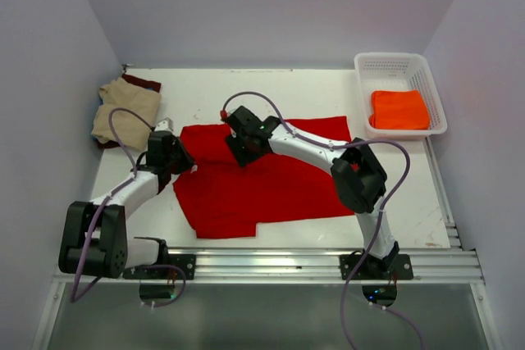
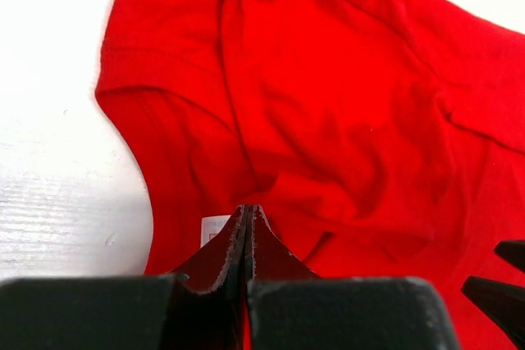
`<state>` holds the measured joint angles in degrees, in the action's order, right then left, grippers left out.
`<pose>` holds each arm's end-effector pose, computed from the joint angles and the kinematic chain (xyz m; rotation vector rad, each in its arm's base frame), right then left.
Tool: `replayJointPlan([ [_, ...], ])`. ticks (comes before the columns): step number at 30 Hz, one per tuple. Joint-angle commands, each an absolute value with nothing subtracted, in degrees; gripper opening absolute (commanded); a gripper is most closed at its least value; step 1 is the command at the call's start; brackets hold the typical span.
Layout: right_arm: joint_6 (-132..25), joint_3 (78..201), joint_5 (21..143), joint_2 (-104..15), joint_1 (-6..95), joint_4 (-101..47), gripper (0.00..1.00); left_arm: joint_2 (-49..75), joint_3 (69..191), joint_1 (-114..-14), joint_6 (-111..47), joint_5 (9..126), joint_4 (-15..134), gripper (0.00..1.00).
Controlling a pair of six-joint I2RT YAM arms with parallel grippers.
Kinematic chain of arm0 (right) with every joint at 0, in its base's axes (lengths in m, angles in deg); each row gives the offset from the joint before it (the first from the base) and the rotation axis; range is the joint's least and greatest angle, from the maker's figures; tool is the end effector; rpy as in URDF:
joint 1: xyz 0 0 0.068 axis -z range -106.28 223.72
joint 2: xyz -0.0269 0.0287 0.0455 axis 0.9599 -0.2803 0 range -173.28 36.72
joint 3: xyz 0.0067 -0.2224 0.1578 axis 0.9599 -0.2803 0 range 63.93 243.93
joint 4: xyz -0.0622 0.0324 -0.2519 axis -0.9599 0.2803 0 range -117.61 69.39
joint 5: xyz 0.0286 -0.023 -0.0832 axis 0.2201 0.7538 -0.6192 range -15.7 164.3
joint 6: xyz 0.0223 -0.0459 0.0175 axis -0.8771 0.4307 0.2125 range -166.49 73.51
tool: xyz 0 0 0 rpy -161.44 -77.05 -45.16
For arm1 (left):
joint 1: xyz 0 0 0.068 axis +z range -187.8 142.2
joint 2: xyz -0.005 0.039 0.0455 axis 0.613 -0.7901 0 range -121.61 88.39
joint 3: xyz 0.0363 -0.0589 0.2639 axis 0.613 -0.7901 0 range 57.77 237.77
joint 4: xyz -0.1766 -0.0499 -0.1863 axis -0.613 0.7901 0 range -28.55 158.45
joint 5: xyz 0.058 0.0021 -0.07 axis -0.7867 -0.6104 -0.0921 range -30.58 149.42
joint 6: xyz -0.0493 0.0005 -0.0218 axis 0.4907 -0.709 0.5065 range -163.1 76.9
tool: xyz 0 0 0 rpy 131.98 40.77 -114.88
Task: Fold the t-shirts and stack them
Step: Fold the flattened tshirt in 1/3 of the way
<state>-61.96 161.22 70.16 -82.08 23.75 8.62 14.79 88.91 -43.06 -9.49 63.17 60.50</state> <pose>0.2950 0.3472 0.2181 -0.7482 2.5013 0.3287 0.2475 -0.0251 0.1730 -0.5374 2.2676 -0.4211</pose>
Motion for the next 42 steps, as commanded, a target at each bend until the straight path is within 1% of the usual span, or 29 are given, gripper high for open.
replayJointPlan([
  [1, -61.2, 160.3, 68.6, -79.7, 23.5, 10.3, 0.5, 14.0, 90.3, -43.3, -11.0, 64.7, 59.6, 0.0],
  [3, -61.2, 159.3, 68.9, -79.1, 23.6, 9.4, 0.55, 13.4, 90.1, -43.6, -11.5, 64.5, 58.6, 0.0],
  [4, -61.2, 159.0, 69.2, -78.9, 23.7, 9.2, 0.55, 13.2, 89.8, -43.7, -11.5, 64.5, 57.9, 0.0],
  [12, -61.7, 156.0, 71.5, -77.8, 23.5, 6.6, 0.54, 11.1, 83.5, -43.7, -13.2, 66.5, 42.2, 0.0],
  [17, -61.8, 155.2, 71.6, -77.6, 23.5, 6.1, 0.53, 8.8, 83.3, -43.7, -14.2, 71.2, 39.2, 0.0],
  [21, -61.9, 155.2, 71.3, -77.7, 23.5, 6.2, 0.52, 8.6, 84.1, -43.8, -14.4, 73.7, 40.0, 0.0],
  [22, -61.9, 155.1, 71.3, -77.7, 23.5, 6.1, 0.52, 9.1, 84.2, -43.7, -14.4, 73.7, 40.4, 0.02],
  [23, -61.9, 155.1, 71.3, -77.8, 23.5, 6.1, 0.52, 9.4, 84.4, -43.7, -14.4, 73.7, 41.5, 0.08],
  [24, -61.9, 155.0, 71.3, -77.8, 23.6, 6.1, 0.52, 9.8, 84.3, -43.7, -14.4, 73.7, 41.8, 0.2],
  [26, -61.9, 155.0, 71.5, -77.9, 23.6, 6.1, 0.52, 10.8, 84.3, -43.7, -14.4, 73.0, 42.9, 0.32],
  [27, -61.9, 155.1, 71.5, -78.0, 23.5, 6.1, 0.52, 11.0, 84.5, -43.7, -14.4, 72.8, 43.3, 0.42],
  [30, -61.9, 155.2, 71.5, -77.9, 23.6, 6.1, 0.51, 11.1, 84.9, -43.7, -14.3, 72.1, 44.7, 0.5],
  [33, -61.9, 155.2, 71.3, -78.0, 23.6, 6.4, 0.51, 10.4, 85.0, -43.7, -14.4, 72.3, 44.6, 0.52],
  [35, -61.9, 155.2, 71.2, -77.9, 23.5, 6.4, 0.5, 9.3, 85.2, -43.7, -14.5, 72.3, 44.1, 0.51],
  [37, -61.9, 155.2, 71.2, -77.9, 23.6, 6.5, 0.49, 7.5, 85.2, -43.7, -14.8, 73.2, 43.0, 0.42],
  [38, -61.9, 155.2, 71.2, -77.8, 23.6, 6.5, 0.49, 6.8, 85.6, -43.7, -15.0, 73.4, 42.3, 0.28],
  [40, -61.9, 155.2, 71.2, -77.8, 23.5, 6.5, 0.48, 5.4, 86.0, -43.7, -15.2, 74.2, 41.5, 0.11],
  [41, -62.0, 155.2, 71.1, -77.7, 23.5, 6.6, 0.47, 5.2, 86.2, -43.7, -15.2, 74.6, 41.3, 0.0],
  [42, -61.9, 155.2, 71.0, -77.7, 23.6, 6.6, 0.46, 5.4, 86.3, -43.7, -15.3, 74.8, 41.2, 0.0],
])
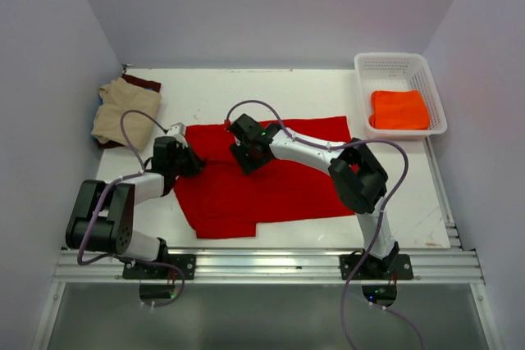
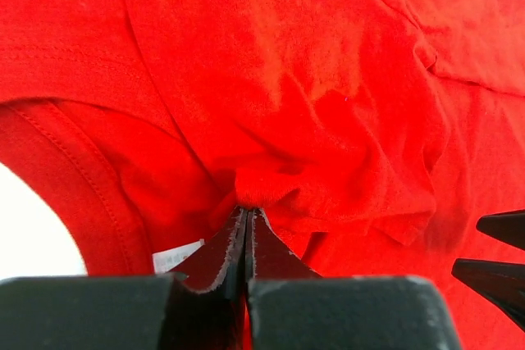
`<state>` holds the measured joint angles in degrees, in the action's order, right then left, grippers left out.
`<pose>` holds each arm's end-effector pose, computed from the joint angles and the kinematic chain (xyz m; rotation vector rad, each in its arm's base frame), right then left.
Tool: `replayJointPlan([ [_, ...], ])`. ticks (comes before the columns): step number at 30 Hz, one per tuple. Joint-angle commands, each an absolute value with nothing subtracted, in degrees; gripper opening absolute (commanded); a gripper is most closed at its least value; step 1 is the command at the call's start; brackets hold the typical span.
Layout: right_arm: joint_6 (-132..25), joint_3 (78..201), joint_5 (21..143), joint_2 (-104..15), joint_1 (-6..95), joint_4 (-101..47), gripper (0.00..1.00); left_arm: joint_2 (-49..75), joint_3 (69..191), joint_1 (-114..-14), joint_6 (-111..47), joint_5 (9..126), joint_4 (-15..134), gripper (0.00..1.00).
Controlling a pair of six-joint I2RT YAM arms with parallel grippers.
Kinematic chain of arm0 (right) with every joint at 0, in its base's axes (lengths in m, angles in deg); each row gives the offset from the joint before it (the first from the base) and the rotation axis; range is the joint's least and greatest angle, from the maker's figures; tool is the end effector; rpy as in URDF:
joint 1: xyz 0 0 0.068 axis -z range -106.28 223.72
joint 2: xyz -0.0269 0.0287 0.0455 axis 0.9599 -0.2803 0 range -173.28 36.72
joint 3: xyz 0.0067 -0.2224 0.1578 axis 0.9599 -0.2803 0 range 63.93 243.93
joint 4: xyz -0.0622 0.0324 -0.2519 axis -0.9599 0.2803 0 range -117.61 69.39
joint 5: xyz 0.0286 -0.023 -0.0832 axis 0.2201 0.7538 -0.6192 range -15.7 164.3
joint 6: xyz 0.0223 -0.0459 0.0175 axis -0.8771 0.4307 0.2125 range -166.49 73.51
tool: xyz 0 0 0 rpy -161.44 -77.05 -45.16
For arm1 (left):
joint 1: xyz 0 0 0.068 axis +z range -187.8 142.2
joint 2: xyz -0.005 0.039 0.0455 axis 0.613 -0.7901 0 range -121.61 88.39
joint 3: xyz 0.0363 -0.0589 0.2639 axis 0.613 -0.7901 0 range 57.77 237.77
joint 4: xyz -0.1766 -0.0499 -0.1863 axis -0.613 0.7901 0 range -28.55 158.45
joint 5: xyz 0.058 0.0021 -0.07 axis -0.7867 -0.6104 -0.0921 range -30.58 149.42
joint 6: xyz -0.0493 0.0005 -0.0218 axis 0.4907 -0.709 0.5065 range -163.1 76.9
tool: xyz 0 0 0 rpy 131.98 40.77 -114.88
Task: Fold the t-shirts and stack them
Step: Fold the flattened tshirt in 1/3 of the way
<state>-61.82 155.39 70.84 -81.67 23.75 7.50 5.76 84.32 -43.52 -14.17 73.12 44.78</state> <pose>0.2862 0.3374 0.1914 -0.7799 2.5681 0.2922 0.2544 -0.0339 0.1365 -0.3349 2.2791 -0.5874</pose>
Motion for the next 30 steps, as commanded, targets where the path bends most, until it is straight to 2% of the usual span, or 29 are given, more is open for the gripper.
replayJointPlan([
  [1, -61.9, 155.1, 70.9, -77.6, 23.6, 6.6, 0.46, 5.7, 86.3, -43.7, -15.4, 75.2, 40.9, 0.0],
  [12, -61.9, 154.8, 70.3, -77.3, 23.6, 6.8, 0.43, 20.9, 88.9, -44.0, -13.2, 73.5, 51.1, 0.0],
  [21, -61.6, 155.0, 70.0, -77.3, 23.6, 7.1, 0.43, 22.0, 91.6, -44.0, -10.7, 74.6, 65.7, 0.0],
  [23, -61.5, 154.6, 69.8, -77.1, 23.6, 7.1, 0.44, 22.6, 90.2, -44.0, -9.5, 75.5, 67.6, 0.07],
  [25, -61.6, 154.4, 69.6, -76.8, 23.6, 7.1, 0.44, 24.0, 88.3, -44.0, -7.5, 77.0, 68.4, 0.08],
  [27, -61.6, 154.0, 69.4, -76.7, 23.6, 7.0, 0.44, 27.0, 86.2, -44.0, -4.5, 78.6, 67.8, 0.07],
  [30, -61.7, 153.9, 69.1, -76.6, 23.6, 7.0, 0.44, 33.6, 82.9, -44.0, -1.2, 76.5, 69.4, 0.0],
])
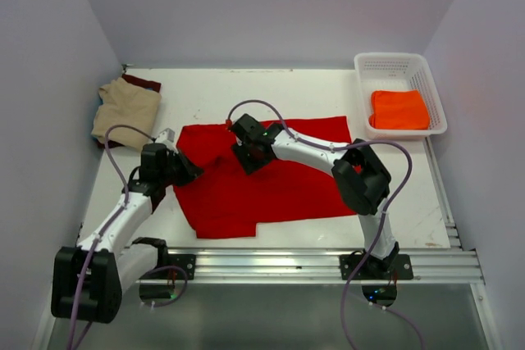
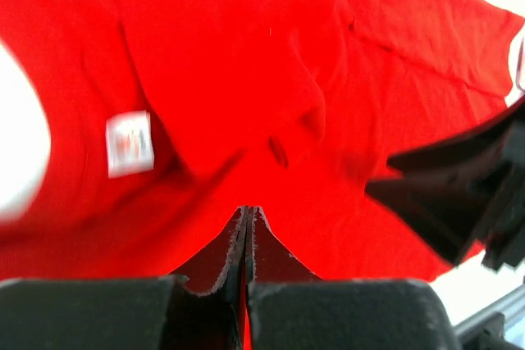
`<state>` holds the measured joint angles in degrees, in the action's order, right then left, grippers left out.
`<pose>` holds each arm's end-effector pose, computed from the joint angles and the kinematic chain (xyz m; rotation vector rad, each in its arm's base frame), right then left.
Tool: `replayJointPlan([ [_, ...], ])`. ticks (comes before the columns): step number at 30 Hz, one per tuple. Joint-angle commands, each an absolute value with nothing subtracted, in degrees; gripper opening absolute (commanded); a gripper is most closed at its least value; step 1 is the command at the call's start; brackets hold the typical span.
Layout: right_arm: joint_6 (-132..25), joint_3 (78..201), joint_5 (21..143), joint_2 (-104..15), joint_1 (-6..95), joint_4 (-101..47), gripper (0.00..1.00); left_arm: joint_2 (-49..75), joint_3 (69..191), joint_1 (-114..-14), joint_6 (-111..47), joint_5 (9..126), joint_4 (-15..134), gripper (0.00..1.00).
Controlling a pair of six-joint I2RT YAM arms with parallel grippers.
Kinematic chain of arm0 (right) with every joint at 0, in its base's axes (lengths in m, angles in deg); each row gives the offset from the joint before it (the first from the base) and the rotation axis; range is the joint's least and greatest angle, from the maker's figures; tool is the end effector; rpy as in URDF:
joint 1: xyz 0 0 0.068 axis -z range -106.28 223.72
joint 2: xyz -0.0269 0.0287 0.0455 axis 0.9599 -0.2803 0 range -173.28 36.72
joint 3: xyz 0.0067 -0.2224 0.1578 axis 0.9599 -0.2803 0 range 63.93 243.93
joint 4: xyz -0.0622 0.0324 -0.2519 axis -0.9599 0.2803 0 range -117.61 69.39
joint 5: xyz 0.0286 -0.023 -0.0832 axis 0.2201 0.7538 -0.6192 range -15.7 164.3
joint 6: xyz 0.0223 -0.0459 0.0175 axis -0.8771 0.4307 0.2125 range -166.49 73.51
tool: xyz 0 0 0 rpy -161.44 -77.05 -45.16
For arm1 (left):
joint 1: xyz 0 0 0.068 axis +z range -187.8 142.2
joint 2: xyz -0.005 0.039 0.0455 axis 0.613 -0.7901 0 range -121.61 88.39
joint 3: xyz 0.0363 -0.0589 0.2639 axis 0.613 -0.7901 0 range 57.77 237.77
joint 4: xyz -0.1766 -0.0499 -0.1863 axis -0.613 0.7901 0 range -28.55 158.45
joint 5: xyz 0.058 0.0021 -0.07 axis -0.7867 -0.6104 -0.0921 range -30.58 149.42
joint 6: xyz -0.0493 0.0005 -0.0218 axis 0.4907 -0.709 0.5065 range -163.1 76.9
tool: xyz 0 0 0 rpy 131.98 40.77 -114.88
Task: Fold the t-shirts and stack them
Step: Fold the flattened tshirt in 1/3 of the way
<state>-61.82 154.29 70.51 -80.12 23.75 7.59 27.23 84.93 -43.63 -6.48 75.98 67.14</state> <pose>0.2830 0.3333 0.1970 -0.7754 2.5611 0.2896 0.2104 -0.0317 0.1884 -0.4643 2.2845 -0.7109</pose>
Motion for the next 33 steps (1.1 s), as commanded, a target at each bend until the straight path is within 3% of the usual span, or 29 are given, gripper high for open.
replayJointPlan([
  [1, -61.8, 153.8, 69.2, -76.6, 23.6, 6.8, 0.44, 35.3, 81.8, -44.0, -0.5, 75.8, 69.8, 0.0],
  [5, -62.2, 153.6, 70.6, -76.6, 23.6, 5.4, 0.45, 41.7, 80.5, -44.0, 0.8, 72.3, 71.9, 0.0],
  [11, -63.2, 155.1, 74.1, -78.7, 23.6, -0.6, 0.48, 41.6, 77.4, -44.0, 1.3, 71.9, 67.6, 0.0],
  [22, -66.2, 164.5, 78.6, -87.9, 23.5, -0.9, 0.43, 34.4, 74.9, -44.0, -0.9, 70.1, 59.1, 0.03],
  [33, -66.9, 163.0, 79.0, -88.4, 23.2, -1.6, 0.42, 23.2, 72.7, -44.0, -0.8, 69.3, 45.8, 0.03],
])
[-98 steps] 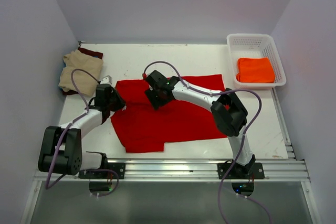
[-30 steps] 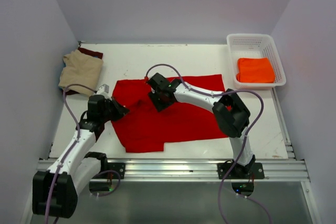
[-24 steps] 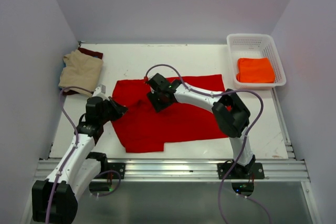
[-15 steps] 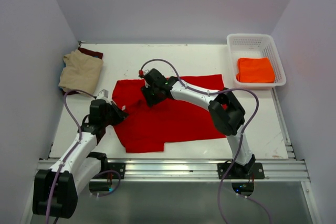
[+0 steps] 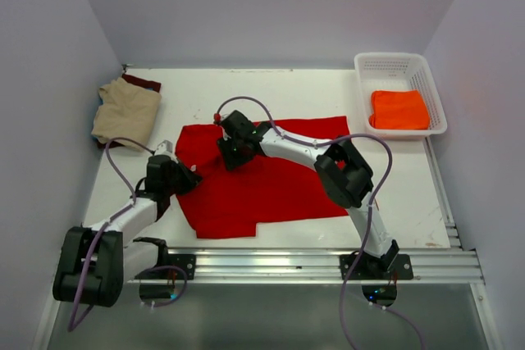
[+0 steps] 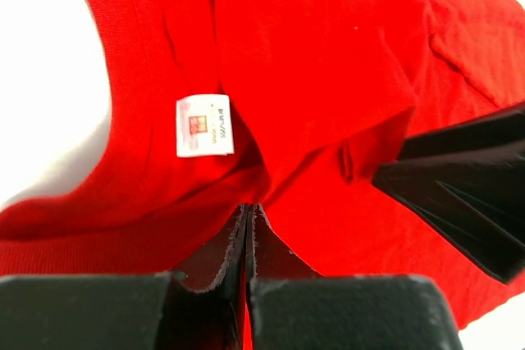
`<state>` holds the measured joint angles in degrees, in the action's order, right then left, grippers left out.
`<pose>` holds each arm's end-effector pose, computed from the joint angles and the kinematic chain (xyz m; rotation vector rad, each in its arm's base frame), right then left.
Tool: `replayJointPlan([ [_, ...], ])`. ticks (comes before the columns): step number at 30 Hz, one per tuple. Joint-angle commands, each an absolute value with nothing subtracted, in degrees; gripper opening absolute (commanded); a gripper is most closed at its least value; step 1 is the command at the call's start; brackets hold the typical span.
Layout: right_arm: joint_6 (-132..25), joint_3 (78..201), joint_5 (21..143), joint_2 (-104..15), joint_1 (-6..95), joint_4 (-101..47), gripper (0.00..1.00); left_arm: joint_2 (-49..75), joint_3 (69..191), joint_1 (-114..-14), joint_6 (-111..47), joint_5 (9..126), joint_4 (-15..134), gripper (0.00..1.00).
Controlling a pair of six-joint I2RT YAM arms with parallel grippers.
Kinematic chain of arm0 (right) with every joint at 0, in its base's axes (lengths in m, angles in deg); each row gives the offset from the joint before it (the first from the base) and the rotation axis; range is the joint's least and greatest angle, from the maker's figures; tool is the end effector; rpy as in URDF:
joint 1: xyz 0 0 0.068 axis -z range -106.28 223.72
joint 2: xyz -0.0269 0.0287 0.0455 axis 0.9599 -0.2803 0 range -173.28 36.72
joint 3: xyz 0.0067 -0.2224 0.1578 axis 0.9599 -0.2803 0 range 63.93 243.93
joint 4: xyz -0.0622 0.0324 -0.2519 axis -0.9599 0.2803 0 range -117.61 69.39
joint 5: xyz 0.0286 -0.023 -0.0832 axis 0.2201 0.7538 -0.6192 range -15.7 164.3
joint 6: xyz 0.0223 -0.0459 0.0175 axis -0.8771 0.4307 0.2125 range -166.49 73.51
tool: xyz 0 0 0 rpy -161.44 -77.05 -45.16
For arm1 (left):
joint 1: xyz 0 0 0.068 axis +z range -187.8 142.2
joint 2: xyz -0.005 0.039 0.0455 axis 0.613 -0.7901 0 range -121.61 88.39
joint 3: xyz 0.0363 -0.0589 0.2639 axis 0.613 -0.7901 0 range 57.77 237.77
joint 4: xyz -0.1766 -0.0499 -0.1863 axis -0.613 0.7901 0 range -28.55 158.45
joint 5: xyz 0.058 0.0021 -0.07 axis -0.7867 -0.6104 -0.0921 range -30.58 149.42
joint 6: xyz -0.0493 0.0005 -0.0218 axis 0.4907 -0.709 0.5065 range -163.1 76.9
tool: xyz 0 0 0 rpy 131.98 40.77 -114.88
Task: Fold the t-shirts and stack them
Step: Fold the flattened tshirt in 1/3 of the way
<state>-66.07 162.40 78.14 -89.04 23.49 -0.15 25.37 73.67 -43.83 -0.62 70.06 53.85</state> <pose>0.3069 0.3726 0.1792 -0.7197 2.5201 0.5484 0.1932 -0.0270 0.1406 -0.6316 2.2449 -0.6490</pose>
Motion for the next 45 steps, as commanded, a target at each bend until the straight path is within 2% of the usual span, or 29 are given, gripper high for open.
replayJointPlan([
  [1, -66.8, 162.8, 78.9, -88.4, 23.2, -1.6, 0.42, 22.7, 72.5, -44.0, -0.6, 69.4, 44.8, 0.03],
  [10, -66.4, 162.2, 78.6, -88.6, 23.2, -1.6, 0.42, 21.4, 70.6, -44.0, 1.8, 71.0, 38.7, 0.04],
  [13, -66.1, 162.2, 78.6, -88.8, 23.2, -1.4, 0.41, 23.5, 69.9, -44.0, 2.4, 70.9, 38.5, 0.21],
  [14, -66.0, 162.2, 78.5, -88.9, 23.2, -1.5, 0.41, 24.1, 69.5, -44.0, 2.4, 70.9, 38.2, 0.35],
  [17, -66.0, 162.1, 78.5, -89.0, 23.2, -1.3, 0.41, 25.9, 69.1, -44.0, 2.7, 70.0, 38.7, 0.51],
  [22, -65.9, 162.4, 78.7, -89.2, 23.2, -1.3, 0.4, 24.9, 69.5, -44.0, 2.6, 69.6, 38.4, 0.53],
  [33, -65.8, 162.4, 78.7, -89.3, 23.2, -1.1, 0.37, 20.9, 68.9, -44.0, 4.4, 70.4, 31.9, 0.49],
  [39, -65.7, 162.0, 79.0, -89.2, 23.2, -1.2, 0.34, 19.7, 67.9, -44.0, 5.0, 70.2, 26.8, 0.42],
  [42, -65.7, 161.8, 79.0, -89.1, 23.2, -1.2, 0.32, 19.3, 68.0, -44.0, 5.0, 70.1, 25.8, 0.21],
  [43, -65.7, 161.7, 79.0, -89.1, 23.2, -1.3, 0.3, 19.1, 67.9, -44.0, 5.0, 70.4, 25.6, 0.08],
  [44, -65.5, 161.6, 79.0, -89.1, 23.2, -1.3, 0.29, 19.0, 68.0, -44.0, 5.0, 70.6, 25.5, 0.02],
  [45, -65.5, 161.6, 79.0, -89.1, 23.2, -1.2, 0.27, 18.9, 68.1, -44.0, 5.0, 70.6, 25.5, 0.0],
])
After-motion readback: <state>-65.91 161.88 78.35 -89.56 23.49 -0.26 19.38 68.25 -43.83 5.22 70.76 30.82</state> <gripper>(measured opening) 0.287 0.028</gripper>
